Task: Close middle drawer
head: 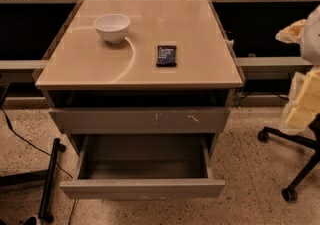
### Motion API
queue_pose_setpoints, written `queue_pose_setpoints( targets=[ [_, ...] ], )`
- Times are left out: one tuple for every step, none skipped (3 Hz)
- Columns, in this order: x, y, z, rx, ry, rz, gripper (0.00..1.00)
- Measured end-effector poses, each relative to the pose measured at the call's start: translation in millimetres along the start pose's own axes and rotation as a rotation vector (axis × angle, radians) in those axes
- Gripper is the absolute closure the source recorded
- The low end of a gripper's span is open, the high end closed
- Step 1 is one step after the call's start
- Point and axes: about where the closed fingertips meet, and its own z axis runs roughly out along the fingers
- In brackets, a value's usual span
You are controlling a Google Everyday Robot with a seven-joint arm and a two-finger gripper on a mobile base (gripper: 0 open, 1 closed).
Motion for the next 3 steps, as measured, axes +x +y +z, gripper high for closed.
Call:
queue_pose_setpoints(
  targets=[
    [0,44,9,0.037,-0.124,-0.038,0.00],
    [-6,85,43,0.070,-0.246,-0.057,0.00],
    [-22,121,126,0.011,-0.415,-0.024,0.00]
  ],
)
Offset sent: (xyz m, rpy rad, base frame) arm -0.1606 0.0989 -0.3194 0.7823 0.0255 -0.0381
